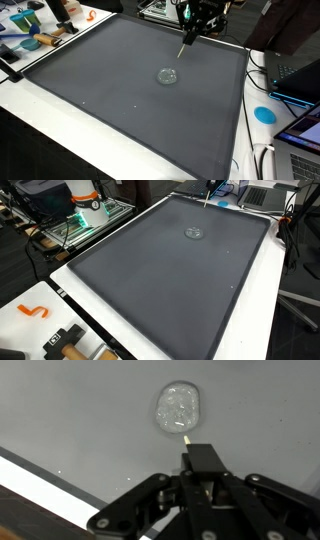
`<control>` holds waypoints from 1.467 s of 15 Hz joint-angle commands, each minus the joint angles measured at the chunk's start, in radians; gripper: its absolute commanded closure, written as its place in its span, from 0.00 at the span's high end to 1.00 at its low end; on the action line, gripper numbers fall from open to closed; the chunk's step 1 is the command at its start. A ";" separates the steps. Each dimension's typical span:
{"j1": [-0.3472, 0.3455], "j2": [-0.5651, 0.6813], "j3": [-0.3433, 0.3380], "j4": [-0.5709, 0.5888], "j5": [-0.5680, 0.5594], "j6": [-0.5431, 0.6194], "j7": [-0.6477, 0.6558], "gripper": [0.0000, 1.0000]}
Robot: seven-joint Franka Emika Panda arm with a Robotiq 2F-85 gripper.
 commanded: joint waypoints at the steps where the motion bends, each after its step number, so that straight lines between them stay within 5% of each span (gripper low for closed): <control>1: 0.049 0.075 -0.011 0.079 -0.091 -0.055 0.056 0.03; 22: 0.205 0.318 -0.067 0.300 -0.317 -0.194 0.190 0.03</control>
